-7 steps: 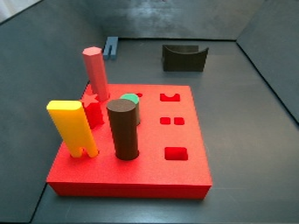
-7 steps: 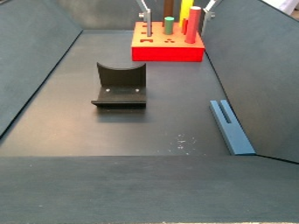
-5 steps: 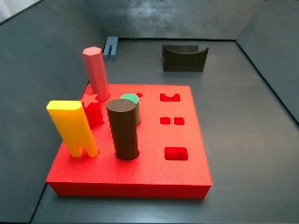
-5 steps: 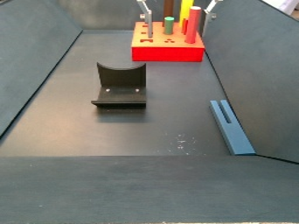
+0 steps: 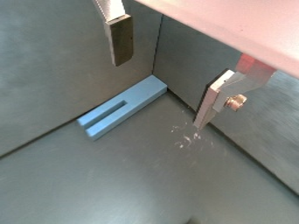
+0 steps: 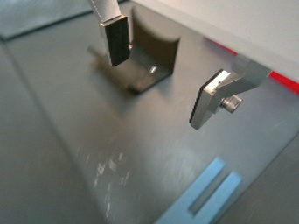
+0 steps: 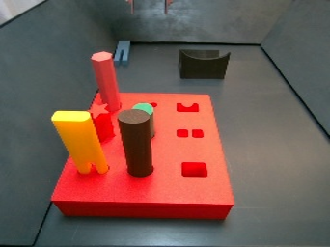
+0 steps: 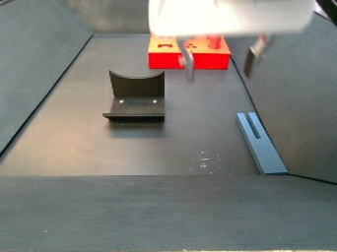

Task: Pick up the double-square object. Move up. Rotate the double-square object. Place the double-square object on the fixture. Regrasp the double-square object. Move to above the board. Insert the double-square object.
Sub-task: Pick up the double-square object.

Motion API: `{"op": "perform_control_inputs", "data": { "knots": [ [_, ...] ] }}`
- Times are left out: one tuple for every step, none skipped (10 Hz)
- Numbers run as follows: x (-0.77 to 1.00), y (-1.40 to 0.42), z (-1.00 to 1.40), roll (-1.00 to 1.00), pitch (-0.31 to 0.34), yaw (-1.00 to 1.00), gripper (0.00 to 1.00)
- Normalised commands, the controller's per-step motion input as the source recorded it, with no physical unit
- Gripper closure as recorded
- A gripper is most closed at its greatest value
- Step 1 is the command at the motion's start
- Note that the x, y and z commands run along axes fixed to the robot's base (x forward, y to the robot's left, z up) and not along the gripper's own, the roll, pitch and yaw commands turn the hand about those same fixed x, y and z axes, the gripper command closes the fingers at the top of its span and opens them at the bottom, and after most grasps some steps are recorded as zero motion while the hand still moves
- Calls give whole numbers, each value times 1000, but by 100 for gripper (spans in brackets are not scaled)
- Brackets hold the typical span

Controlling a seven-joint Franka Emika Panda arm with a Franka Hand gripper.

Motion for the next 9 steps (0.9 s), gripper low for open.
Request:
{"op": "perform_control_inputs", "data": {
  "knots": [
    [-371,551,-511,-320,-151,126,0],
    [-443,434,-660,-260,-146,-71,0],
    [-706,409,-646,-229,-187,-243,0],
    [-814,249,-583,-154,-307,-154,0],
    [-569,83,-637,-3,-216,-77,0],
    [-351,6,-489,90,0,-111,0],
    [-117,0,-589,49,-81,-34,0],
    [0,57,-611,0,-147,0,0],
    [0,40,-597,-21,-167,0,0]
  ]
}}
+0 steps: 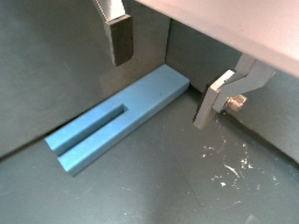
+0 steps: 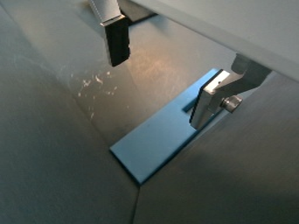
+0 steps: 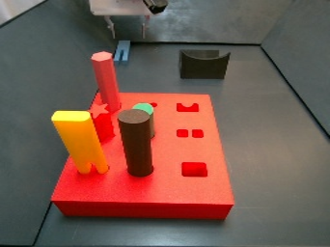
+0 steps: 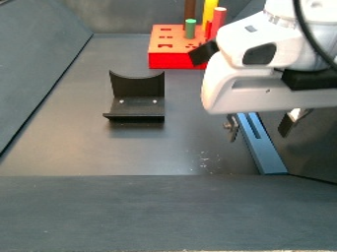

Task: Pick up the double-square object. Move up. Rotate the double-square object. Place the double-square object on the fixture. Regrasp the double-square object. Move to above the board. Insert the double-square object.
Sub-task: Pick up the double-square object.

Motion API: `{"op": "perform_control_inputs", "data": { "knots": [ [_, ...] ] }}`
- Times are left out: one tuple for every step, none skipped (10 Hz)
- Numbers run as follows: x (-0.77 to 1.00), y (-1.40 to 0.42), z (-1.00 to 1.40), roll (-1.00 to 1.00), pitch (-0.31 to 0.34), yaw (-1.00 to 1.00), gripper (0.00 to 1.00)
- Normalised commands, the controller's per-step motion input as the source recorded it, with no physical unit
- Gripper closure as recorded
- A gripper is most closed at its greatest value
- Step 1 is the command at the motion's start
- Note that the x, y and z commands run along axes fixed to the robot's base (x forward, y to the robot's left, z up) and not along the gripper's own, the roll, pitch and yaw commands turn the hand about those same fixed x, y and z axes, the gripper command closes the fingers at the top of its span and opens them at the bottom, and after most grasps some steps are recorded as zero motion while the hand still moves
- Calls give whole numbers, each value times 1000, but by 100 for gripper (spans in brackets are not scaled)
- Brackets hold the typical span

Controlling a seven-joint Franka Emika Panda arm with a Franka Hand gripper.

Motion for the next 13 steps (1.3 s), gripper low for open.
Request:
{"op": "perform_control_inputs", "data": {
  "knots": [
    [0,0,-583,-47,-230,0,0],
    [-69,0,-560,-109,-281,0,0],
    [-29,0,-500,-144,-244,0,0],
    [0,0,-437,-156,-160,0,0],
    [77,0,-400,-201,-134,-20,0],
    [0,0,-423,-221,-163,0,0],
    [0,0,-371,-227,-146,0,0],
    [83,0,-280,-236,-87,0,0],
    [134,0,-246,-253,-79,-6,0],
    [183,0,-269,-281,-90,0,0],
    [171,0,-283,-294,-111,0,0],
    [189,0,-220,-260,-67,0,0],
    [243,0,-117,-243,-21,0,0]
  ]
}}
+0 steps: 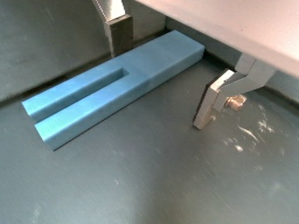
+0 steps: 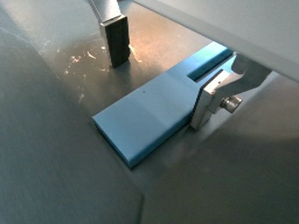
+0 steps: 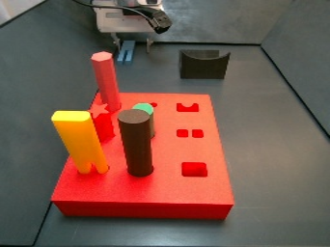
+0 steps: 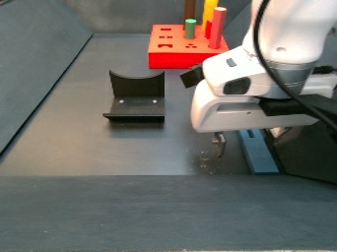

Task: Pick up the double-square object. Move up. Rotate the double-square object. Place the double-square object on the fixture. Regrasp the double-square object. Move to above the board. Insert the double-square object.
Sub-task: Pick up the double-square object.

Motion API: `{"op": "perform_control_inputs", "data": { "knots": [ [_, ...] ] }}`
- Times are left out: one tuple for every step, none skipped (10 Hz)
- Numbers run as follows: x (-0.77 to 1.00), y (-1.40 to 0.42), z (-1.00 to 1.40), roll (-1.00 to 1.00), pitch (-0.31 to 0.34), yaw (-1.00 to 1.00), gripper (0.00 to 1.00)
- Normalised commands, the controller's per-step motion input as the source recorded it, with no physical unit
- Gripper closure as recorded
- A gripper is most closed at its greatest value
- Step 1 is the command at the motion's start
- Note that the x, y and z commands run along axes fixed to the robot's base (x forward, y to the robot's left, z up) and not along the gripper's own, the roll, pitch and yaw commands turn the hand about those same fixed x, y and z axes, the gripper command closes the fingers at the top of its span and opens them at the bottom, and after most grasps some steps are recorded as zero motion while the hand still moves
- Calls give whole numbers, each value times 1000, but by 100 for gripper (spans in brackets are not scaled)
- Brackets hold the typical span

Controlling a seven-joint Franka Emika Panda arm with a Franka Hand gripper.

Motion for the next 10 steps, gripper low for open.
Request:
{"op": "perform_control_inputs", "data": {
  "knots": [
    [360,0,0,-216,0,-63,0],
    [380,0,217,-170,50,-83,0],
    [391,0,340,-141,60,-109,0],
    [480,-43,354,-129,69,-123,0],
    [431,-71,57,-124,4,-146,0],
    [346,-54,-37,-129,0,-134,0],
    [246,-17,-114,-137,-24,-86,0],
    [137,0,-26,-144,-17,-34,0],
    [103,0,320,-149,0,0,0],
    [0,0,489,-100,-27,0,0]
  ]
}}
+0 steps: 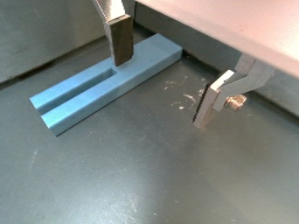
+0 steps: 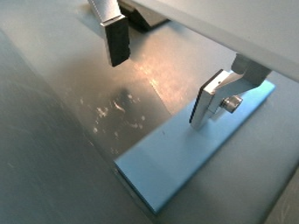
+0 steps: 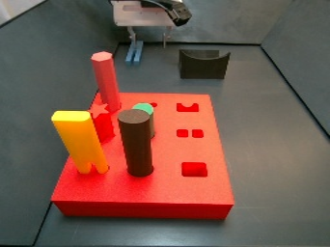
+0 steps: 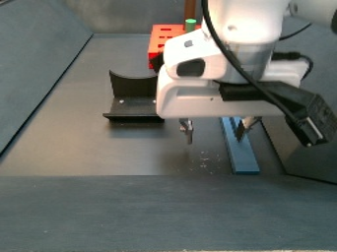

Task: Pick up the double-square object. Move up. Rotate the double-square object. Place the double-square object on the fixture. Regrasp the double-square object. Move to above the board. Insert the double-square object.
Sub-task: Pick up the double-square object.

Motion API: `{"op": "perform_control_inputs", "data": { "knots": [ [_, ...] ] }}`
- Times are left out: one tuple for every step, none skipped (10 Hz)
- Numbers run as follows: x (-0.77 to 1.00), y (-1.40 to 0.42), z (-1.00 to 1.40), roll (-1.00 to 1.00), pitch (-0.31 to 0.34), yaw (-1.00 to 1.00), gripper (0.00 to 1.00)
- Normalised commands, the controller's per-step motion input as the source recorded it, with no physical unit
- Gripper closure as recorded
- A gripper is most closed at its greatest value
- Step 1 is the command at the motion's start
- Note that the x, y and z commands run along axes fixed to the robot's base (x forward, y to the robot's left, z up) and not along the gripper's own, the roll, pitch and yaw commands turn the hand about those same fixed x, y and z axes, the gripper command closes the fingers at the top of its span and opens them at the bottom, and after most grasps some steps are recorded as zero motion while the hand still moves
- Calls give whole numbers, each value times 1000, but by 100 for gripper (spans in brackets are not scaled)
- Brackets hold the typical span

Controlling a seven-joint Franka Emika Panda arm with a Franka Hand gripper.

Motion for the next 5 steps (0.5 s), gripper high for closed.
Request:
{"op": "perform_control_inputs", "data": {
  "knots": [
    [-174,-94,77,0,-116,-20,0],
    [-300,-94,-86,0,-163,0,0],
    [-314,-11,-217,0,-167,0,0],
    [-169,0,-277,-26,-164,0,0],
    [-129,0,-209,-67,-149,0,0]
  ]
}}
